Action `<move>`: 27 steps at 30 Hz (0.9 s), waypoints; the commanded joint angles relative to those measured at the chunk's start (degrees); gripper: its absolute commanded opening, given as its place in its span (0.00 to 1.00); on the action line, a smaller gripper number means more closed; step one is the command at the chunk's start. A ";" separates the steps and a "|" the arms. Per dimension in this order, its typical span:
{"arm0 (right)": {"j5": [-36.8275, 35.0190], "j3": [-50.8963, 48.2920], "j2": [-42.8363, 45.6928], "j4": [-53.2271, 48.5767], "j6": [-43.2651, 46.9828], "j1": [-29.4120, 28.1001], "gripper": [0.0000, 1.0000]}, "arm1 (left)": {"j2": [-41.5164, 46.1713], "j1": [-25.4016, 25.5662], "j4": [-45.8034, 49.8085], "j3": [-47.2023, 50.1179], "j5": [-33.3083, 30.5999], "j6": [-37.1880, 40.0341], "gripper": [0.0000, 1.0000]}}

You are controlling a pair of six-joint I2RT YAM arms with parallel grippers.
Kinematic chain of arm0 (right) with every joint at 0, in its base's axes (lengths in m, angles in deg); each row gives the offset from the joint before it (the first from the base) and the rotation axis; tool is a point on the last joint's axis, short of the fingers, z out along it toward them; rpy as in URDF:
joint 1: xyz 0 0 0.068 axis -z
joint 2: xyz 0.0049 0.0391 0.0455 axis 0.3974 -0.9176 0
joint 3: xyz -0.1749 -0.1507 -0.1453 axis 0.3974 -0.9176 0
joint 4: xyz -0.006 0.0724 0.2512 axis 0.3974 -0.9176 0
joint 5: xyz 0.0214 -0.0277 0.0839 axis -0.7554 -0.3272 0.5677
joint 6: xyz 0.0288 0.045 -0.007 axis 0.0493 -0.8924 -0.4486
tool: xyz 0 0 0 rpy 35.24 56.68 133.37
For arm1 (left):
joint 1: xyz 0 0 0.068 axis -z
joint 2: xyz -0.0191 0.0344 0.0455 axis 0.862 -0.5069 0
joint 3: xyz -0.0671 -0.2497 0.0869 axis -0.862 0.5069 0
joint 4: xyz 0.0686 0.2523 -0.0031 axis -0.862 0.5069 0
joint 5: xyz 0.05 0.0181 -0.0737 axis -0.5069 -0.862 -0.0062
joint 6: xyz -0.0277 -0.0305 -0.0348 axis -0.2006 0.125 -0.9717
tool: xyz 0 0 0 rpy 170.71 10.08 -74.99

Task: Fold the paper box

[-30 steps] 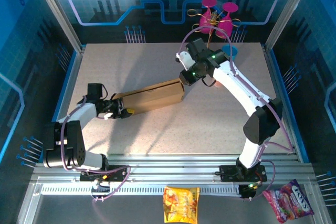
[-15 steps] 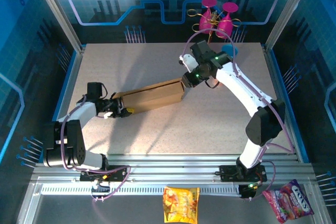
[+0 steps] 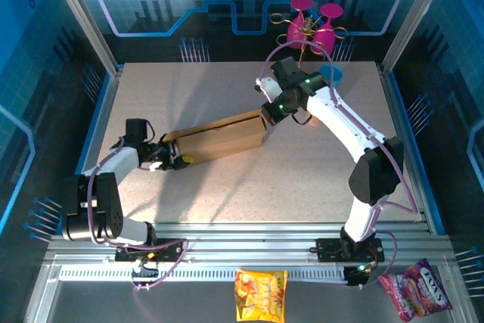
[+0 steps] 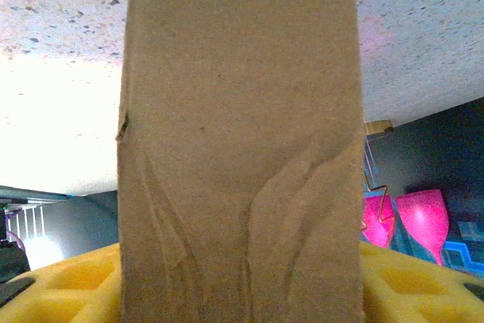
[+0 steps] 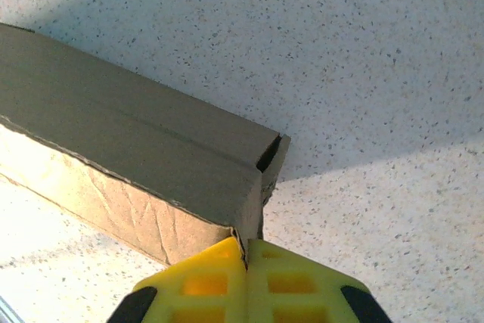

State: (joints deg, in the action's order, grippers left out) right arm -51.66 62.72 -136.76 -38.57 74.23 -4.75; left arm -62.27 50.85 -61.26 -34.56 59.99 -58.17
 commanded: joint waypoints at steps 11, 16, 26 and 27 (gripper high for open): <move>-6.33 -2.15 2.76 0.43 -10.28 -4.09 0.00 | -0.86 -0.63 1.49 -1.29 1.54 0.71 0.56; -6.15 -4.10 3.84 1.99 -15.00 -4.27 0.00 | -0.72 -0.67 1.32 -1.06 1.56 0.70 0.56; -4.80 -0.56 1.88 -0.56 -23.19 -4.43 0.00 | -0.51 -0.72 1.03 -0.91 1.52 0.58 0.56; -4.75 -0.56 1.93 -0.58 -23.88 -4.43 0.00 | -0.48 -0.76 1.03 -0.85 1.50 0.47 0.56</move>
State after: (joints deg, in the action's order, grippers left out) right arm -56.92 60.07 -134.53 -37.46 54.47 -8.20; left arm -62.60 50.63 -61.30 -34.60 59.99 -58.17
